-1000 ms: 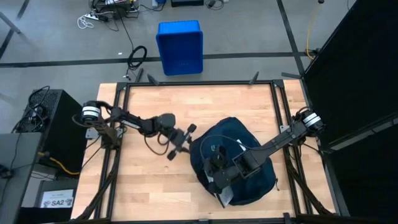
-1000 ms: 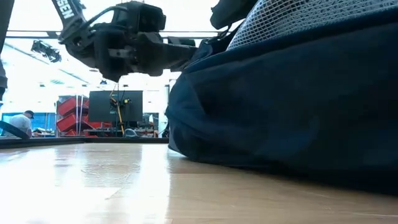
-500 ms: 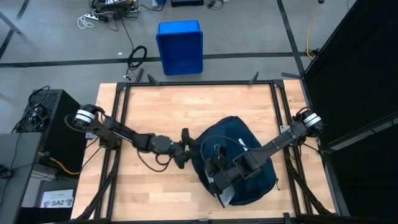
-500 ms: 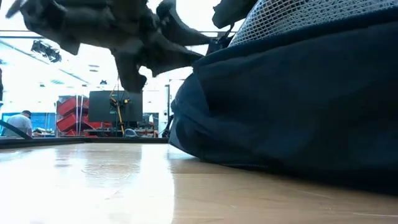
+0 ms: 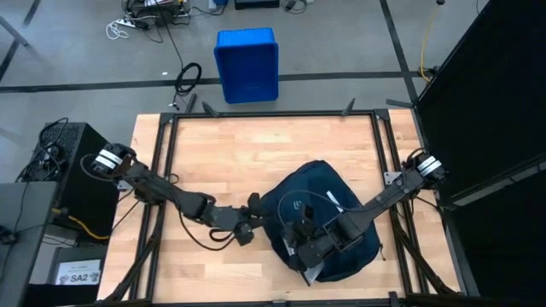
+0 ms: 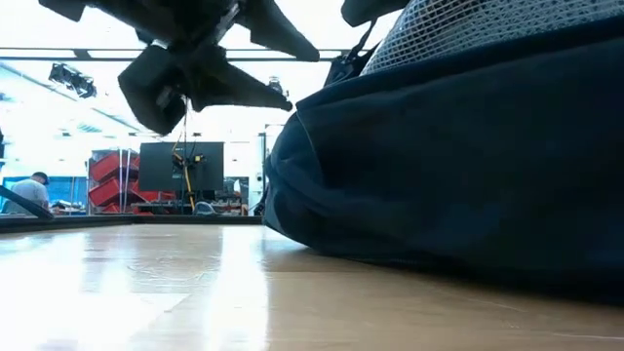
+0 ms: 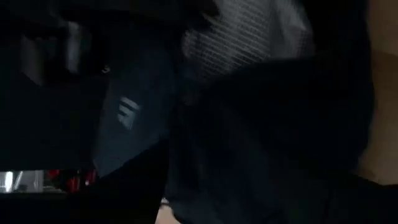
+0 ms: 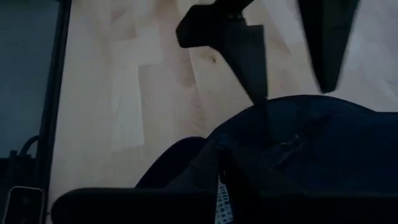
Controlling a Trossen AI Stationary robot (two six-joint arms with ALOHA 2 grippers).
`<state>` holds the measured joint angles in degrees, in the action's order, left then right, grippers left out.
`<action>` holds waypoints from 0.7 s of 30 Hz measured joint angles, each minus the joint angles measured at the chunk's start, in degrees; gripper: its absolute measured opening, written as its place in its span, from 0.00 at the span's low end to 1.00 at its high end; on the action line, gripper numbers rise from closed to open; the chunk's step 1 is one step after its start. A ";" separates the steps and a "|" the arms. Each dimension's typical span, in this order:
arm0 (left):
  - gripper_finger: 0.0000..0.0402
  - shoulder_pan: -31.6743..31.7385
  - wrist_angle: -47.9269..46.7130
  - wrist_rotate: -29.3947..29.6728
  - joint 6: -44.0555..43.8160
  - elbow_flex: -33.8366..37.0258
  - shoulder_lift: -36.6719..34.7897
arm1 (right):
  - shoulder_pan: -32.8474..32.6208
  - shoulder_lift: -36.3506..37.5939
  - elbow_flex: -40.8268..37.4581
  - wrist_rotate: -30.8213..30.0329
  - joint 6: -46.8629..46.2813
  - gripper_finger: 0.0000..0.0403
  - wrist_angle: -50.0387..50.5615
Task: Unpack backpack
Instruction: Close the dark blue backpack
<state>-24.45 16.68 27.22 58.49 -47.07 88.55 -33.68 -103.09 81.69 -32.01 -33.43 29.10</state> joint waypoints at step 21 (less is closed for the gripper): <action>0.62 -1.03 6.18 -0.16 14.27 -4.60 7.30 | -1.48 0.00 -0.04 0.16 0.49 0.00 -2.01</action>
<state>-25.48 22.86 27.06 72.76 -51.68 95.86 -35.16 -103.09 81.65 -31.86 -32.94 27.09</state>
